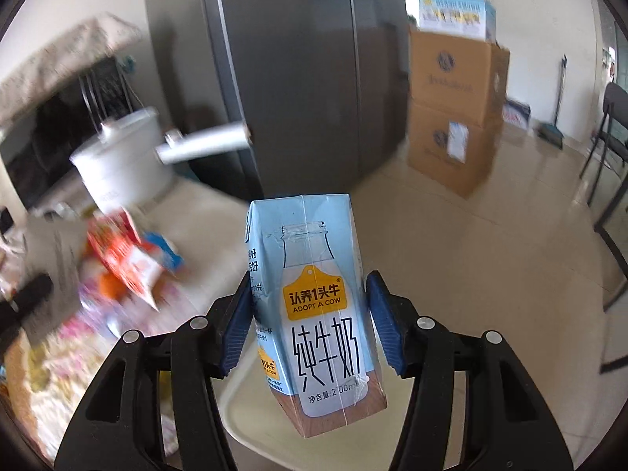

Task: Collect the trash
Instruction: 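Carry the milk carton to the white bin and release it with the right gripper, then release the torn wrapper into the white bin with the left gripper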

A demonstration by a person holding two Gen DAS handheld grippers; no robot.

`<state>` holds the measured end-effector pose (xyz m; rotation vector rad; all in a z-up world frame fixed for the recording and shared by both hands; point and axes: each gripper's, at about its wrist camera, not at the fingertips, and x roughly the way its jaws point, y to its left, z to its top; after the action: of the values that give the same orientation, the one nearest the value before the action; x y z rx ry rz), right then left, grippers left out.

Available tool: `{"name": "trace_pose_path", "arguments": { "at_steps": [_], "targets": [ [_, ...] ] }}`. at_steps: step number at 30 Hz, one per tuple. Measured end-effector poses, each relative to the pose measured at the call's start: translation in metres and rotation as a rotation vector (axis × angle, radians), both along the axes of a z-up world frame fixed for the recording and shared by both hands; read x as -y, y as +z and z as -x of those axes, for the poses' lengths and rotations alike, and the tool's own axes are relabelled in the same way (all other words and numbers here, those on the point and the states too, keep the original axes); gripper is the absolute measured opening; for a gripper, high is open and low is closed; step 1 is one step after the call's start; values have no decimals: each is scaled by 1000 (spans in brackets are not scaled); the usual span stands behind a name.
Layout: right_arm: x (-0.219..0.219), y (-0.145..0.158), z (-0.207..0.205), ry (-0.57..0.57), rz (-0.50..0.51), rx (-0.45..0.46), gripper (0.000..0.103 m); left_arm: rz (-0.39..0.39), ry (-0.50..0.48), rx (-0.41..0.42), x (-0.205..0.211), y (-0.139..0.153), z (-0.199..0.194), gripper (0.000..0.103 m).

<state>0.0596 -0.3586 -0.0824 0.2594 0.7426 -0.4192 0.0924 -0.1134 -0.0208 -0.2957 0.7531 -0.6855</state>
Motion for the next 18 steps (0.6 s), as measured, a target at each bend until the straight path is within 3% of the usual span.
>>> {"name": "trace_pose_path", "arguments": {
  "at_steps": [3, 4, 11, 18],
  "targets": [
    [12, -17, 4, -19, -39, -61, 59, -16, -45, -8, 20, -7, 4, 4],
    [17, -19, 6, -30, -47, -67, 66, -24, -62, -13, 28, -11, 5, 4],
    [47, -14, 20, -145, -31, -38, 84, -67, -167, -96, 81, -44, 7, 4],
    [76, -11, 27, -217, -65, -14, 87, -207, -283, -234, 133, -102, 14, 4]
  ]
}}
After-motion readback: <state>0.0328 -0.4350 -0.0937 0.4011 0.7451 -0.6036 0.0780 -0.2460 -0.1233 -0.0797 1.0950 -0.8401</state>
